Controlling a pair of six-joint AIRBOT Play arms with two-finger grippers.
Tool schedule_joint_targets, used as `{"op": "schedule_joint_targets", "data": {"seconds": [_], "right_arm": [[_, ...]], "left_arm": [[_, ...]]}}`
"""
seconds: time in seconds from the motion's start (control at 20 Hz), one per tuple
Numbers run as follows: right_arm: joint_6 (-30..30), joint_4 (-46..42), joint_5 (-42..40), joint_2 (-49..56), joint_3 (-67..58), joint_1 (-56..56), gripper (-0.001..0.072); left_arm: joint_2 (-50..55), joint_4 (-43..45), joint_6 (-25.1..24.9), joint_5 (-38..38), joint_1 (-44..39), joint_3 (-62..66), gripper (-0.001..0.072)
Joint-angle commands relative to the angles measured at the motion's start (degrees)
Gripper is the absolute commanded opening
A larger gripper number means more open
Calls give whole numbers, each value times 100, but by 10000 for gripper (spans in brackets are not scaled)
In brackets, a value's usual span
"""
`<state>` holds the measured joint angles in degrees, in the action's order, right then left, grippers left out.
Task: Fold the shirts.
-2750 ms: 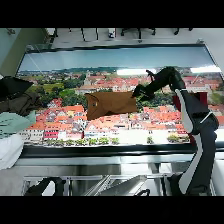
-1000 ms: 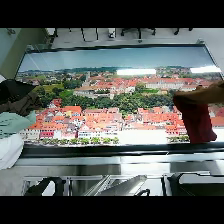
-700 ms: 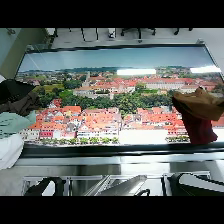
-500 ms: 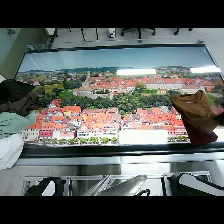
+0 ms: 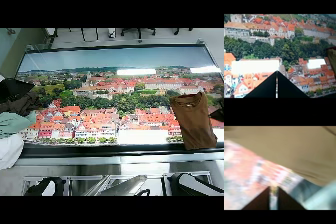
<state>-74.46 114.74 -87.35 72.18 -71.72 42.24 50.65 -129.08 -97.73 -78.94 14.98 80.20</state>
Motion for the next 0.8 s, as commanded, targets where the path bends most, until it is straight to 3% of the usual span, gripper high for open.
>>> {"op": "schedule_joint_targets", "data": {"seconds": [0.0, 0.2, 0.3, 0.45, 0.75], "right_arm": [[-901, 1403, 651, -136, -387, -254, 19], [-1805, 1193, 1305, -817, -79, -1895, 18], [-1880, 898, 2002, -1429, 667, -3316, 18], [-1878, 654, 2865, -2002, 1558, -4754, 19], [-1845, 662, 2975, -2103, 1759, -5497, 19]], "left_arm": [[-4, -4, 9, 151, -55, 4, 17], [-264, 50, 203, 844, -1379, -734, 15], [-455, 61, 424, 1593, -2686, -1821, 15], [-417, 52, 459, 2376, -3871, -2785, 16], [66, 55, 623, 2802, -4819, -3018, 16]]}}
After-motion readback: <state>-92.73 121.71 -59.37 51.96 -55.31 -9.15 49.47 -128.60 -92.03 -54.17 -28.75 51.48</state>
